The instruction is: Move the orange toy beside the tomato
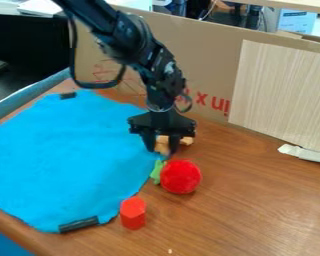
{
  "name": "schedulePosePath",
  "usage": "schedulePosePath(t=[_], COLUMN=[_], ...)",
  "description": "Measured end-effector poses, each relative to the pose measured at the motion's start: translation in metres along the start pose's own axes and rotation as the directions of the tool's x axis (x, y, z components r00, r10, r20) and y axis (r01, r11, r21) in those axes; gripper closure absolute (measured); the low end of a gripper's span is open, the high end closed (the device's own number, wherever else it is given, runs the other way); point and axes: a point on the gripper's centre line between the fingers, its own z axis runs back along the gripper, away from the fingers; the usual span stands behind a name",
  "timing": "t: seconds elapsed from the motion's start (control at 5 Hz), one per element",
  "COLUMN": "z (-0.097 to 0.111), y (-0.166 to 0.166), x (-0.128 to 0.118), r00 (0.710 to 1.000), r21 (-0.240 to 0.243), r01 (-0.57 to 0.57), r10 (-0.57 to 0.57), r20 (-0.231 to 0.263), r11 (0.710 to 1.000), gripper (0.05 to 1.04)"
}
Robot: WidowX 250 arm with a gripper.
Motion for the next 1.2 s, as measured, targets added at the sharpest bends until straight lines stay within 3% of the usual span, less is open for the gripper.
schedulePosePath(t=[0.6, 1.0, 1.2], z=[0.002, 0.005, 0.002], y=[-0.038, -0.062, -0.072], x=[-0.013, -0.019, -0.018], r00=[0.999, 0.998, 0.998], r21=[-0.023, -0.028, -0.042], r01=[0.032, 0.059, 0.053], r10=[-0.033, -0.059, -0.054], r20=[-0.023, -0.01, -0.02], r11=[0.999, 0.998, 0.998], gripper=[0.572, 0.572, 0.5])
